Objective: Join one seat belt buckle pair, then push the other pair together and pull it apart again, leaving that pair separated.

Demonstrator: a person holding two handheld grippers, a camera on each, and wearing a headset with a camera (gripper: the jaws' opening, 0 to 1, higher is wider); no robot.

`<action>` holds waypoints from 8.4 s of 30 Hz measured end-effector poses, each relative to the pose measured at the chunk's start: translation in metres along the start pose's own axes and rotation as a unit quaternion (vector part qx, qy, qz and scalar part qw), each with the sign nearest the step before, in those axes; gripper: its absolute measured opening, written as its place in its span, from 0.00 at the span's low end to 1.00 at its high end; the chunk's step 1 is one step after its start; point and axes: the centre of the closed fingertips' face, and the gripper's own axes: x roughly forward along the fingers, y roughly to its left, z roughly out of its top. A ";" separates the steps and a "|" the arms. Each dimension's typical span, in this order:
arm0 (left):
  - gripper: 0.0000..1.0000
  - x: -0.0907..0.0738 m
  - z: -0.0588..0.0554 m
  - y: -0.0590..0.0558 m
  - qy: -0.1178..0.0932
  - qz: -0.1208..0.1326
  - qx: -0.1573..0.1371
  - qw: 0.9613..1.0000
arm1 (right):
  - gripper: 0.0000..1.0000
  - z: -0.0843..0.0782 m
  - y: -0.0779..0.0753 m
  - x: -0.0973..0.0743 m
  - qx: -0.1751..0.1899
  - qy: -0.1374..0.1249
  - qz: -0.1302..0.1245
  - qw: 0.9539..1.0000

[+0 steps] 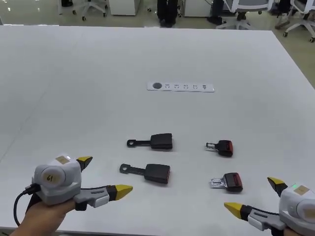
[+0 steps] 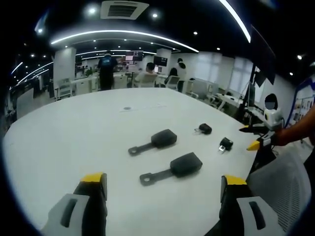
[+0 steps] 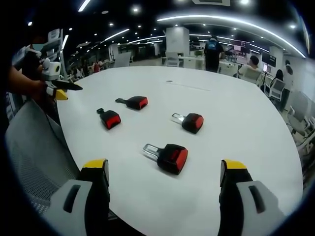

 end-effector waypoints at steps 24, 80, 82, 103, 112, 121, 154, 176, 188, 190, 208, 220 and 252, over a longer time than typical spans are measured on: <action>0.98 0.014 0.001 0.002 0.009 -0.011 0.004 1.000 | 0.94 0.001 -0.005 0.010 0.000 0.005 0.008 1.000; 0.89 0.082 -0.004 -0.011 0.062 -0.105 0.058 0.991 | 0.88 0.005 -0.010 0.067 -0.062 0.053 0.095 0.992; 0.88 0.086 -0.002 -0.016 0.064 -0.112 0.064 0.990 | 0.87 0.005 -0.010 0.068 -0.066 0.056 0.101 0.991; 0.78 0.109 -0.009 -0.027 0.104 -0.186 0.151 0.965 | 0.74 -0.010 -0.011 0.073 -0.119 0.103 0.183 0.970; 0.72 0.114 -0.018 -0.047 0.143 -0.236 0.214 0.937 | 0.69 -0.017 -0.008 0.072 -0.147 0.126 0.219 0.956; 0.65 0.122 -0.026 -0.057 0.173 -0.277 0.274 0.905 | 0.64 -0.022 -0.004 0.071 -0.171 0.149 0.255 0.940; 0.36 0.136 -0.040 -0.056 0.178 -0.268 0.300 0.898 | 0.36 -0.028 -0.010 0.073 -0.226 0.190 0.267 0.917; 0.35 0.140 -0.043 -0.056 0.197 -0.263 0.306 0.893 | 0.35 -0.025 -0.006 0.088 -0.215 0.187 0.256 0.924; 0.35 0.141 -0.045 -0.056 0.201 -0.259 0.302 0.895 | 0.35 -0.016 0.012 0.096 -0.219 0.184 0.251 0.925; 0.35 0.141 -0.045 -0.056 0.201 -0.259 0.303 0.895 | 0.35 -0.014 0.016 0.098 -0.220 0.183 0.252 0.924; 0.35 0.140 -0.045 -0.058 0.204 -0.260 0.304 0.894 | 0.35 0.004 0.051 0.119 -0.226 0.174 0.265 0.921; 0.35 0.140 -0.044 -0.057 0.206 -0.261 0.303 0.893 | 0.35 0.009 0.069 0.134 -0.227 0.174 0.264 0.921; 0.34 0.140 -0.046 -0.056 0.219 -0.266 0.314 0.885 | 0.34 0.015 0.101 0.148 -0.219 0.150 0.276 0.924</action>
